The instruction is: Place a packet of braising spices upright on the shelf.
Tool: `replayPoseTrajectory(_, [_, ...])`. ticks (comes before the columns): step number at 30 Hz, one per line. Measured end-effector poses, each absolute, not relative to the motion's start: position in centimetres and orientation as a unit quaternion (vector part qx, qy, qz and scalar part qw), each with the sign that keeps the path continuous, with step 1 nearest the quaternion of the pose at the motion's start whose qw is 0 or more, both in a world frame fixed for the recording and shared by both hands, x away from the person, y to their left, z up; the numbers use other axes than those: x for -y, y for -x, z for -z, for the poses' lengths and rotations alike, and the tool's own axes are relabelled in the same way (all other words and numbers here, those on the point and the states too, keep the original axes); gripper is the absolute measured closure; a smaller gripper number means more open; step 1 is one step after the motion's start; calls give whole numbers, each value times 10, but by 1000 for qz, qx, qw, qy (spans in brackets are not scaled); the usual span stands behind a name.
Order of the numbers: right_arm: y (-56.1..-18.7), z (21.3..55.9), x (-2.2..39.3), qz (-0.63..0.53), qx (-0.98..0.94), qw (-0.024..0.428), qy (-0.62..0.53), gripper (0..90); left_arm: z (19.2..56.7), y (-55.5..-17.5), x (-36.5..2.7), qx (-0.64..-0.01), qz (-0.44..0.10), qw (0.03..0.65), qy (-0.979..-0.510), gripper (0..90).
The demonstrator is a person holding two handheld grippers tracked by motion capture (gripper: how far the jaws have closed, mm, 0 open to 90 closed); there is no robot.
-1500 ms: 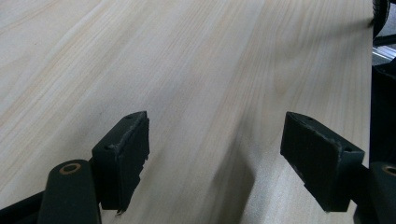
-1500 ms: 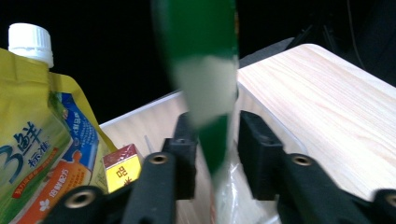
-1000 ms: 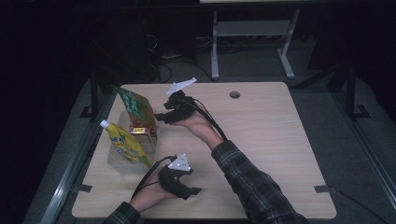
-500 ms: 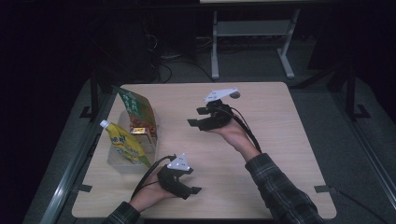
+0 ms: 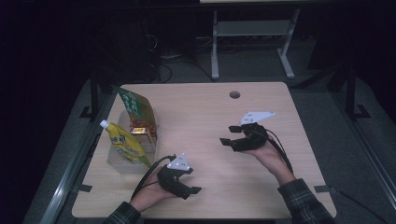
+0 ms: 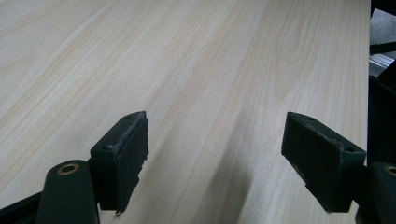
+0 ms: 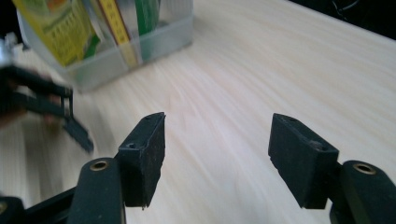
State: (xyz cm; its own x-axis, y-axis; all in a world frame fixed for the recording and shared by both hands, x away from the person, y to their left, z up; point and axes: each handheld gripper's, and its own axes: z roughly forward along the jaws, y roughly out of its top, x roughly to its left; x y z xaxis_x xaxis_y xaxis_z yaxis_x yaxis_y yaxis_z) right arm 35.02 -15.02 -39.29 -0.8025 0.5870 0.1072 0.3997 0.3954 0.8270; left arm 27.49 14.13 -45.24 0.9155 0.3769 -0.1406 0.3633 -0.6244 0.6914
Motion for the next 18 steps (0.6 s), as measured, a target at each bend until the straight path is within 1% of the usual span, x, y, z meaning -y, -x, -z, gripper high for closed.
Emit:
replayPoseTrajectory(6, [-332, 408, 173, -442, -835, 103, -311, 349, 453, -274, -142, -208, -10, 386, -899, 225])
replayPoseTrajectory(18, [-297, 433, 199, -404, -852, 100, -318, 320, 454, -276, -145, -209, -11, 381, -901, 225])
